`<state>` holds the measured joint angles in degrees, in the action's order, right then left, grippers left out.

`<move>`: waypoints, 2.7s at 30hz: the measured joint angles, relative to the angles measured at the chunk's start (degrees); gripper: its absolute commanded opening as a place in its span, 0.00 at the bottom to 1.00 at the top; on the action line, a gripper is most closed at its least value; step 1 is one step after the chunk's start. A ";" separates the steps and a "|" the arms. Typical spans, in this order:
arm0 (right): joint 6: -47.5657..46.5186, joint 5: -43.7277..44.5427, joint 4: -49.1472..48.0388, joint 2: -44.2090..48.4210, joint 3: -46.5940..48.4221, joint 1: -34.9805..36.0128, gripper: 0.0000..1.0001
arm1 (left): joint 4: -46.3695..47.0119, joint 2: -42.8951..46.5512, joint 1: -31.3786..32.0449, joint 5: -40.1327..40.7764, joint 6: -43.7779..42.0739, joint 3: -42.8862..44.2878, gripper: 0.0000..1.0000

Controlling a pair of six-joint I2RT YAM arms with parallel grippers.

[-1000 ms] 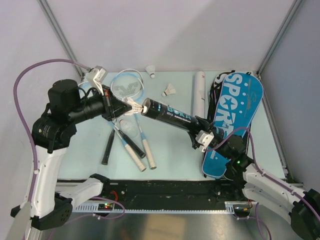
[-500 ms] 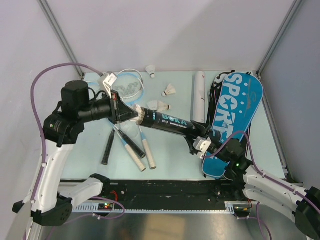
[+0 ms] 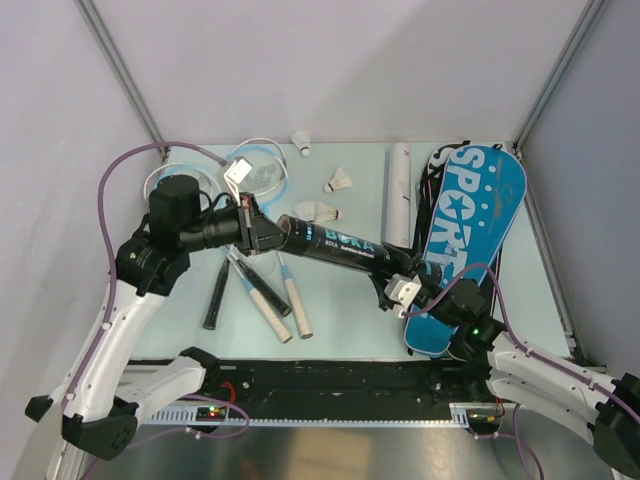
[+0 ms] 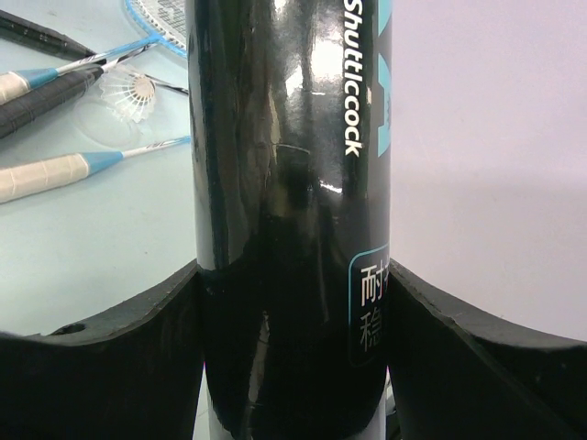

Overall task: Pack up the badminton gear
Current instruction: Place the shuttlecock at the shuttle tube, then pick up the shuttlecock at the center of the board.

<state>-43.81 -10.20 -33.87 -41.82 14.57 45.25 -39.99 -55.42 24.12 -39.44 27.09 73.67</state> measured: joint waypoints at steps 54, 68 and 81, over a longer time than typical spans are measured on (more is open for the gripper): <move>45.79 20.79 22.38 24.44 5.31 2.71 0.28 | 7.13 -24.83 -3.85 29.55 -2.23 9.35 0.79; 44.94 17.64 27.19 25.97 5.31 2.91 0.29 | 16.37 -55.56 -1.31 25.03 4.07 13.46 0.64; 42.84 17.27 29.64 31.28 6.38 2.91 0.30 | 22.86 -61.02 -0.98 25.88 6.56 17.03 0.55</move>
<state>-0.97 7.07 -4.23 -10.55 20.95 48.16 -17.12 -116.44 23.14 -13.56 33.65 90.70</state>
